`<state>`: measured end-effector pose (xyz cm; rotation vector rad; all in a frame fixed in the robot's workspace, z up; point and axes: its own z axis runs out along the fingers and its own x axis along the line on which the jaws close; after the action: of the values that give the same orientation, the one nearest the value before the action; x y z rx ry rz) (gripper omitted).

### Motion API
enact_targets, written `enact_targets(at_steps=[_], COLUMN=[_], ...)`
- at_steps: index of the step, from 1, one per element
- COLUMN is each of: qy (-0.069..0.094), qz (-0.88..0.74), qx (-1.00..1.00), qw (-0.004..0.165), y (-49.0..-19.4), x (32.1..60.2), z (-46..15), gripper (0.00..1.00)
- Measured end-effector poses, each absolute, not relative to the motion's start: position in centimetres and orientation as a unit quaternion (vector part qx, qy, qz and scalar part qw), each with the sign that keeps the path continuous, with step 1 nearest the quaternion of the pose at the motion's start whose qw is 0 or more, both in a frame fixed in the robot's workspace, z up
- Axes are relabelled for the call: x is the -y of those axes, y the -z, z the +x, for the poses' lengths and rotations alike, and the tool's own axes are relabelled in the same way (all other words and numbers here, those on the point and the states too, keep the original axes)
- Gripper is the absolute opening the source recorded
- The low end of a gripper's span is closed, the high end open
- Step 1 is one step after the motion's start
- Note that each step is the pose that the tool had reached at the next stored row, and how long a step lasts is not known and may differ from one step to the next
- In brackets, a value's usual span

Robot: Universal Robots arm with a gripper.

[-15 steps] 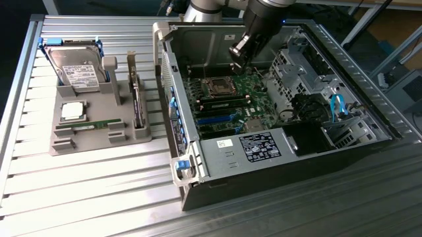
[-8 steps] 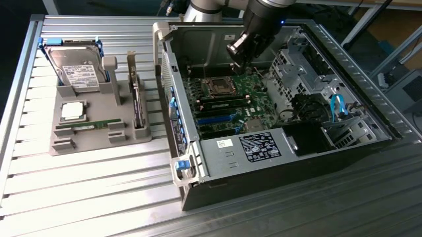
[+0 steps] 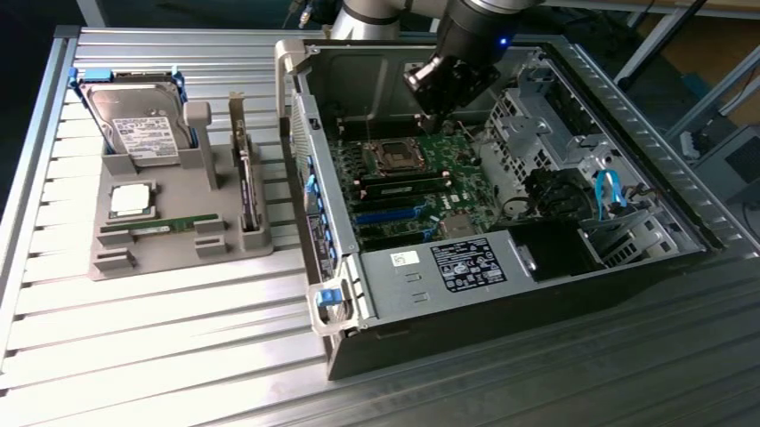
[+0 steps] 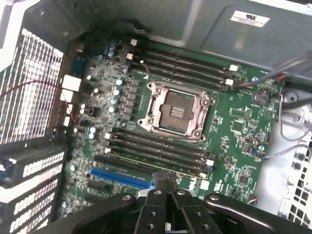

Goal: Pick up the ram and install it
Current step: 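Press down the ram until it locks into place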

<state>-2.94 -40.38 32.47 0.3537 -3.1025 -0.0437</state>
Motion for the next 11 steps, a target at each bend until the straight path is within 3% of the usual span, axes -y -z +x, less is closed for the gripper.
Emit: enact_targets(at_steps=[11], qy=[0.015], qz=[0.035], qx=[0.999], qw=[0.008], y=[-32.45], x=[40.38], z=[-2.94], gripper=[0.10])
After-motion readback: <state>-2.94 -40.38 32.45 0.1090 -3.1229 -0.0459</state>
